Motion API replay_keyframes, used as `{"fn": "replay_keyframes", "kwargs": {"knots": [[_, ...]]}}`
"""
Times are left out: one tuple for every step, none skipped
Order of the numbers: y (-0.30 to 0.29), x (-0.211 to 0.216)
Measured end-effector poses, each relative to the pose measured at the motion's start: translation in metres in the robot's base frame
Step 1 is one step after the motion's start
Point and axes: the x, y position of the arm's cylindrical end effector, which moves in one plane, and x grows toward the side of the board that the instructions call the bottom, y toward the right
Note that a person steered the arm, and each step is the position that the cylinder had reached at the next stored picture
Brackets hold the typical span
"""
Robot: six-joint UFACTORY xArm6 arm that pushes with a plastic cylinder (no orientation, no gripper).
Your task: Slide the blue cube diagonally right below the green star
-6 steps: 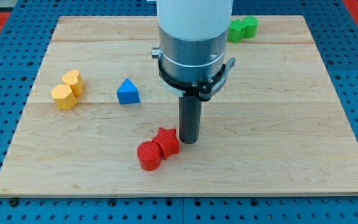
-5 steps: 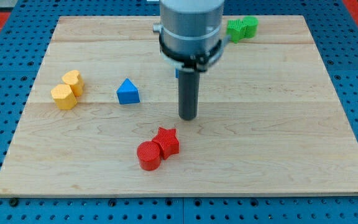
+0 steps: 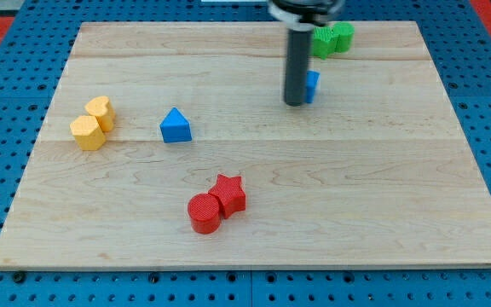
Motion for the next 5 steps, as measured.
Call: {"fn": "replay_keyframes", "kwargs": {"knots": [[-0.037, -0.046], [0.025, -0.043], [0.085, 0.034], [0.034, 0.039], [-0.077, 0.078]]}}
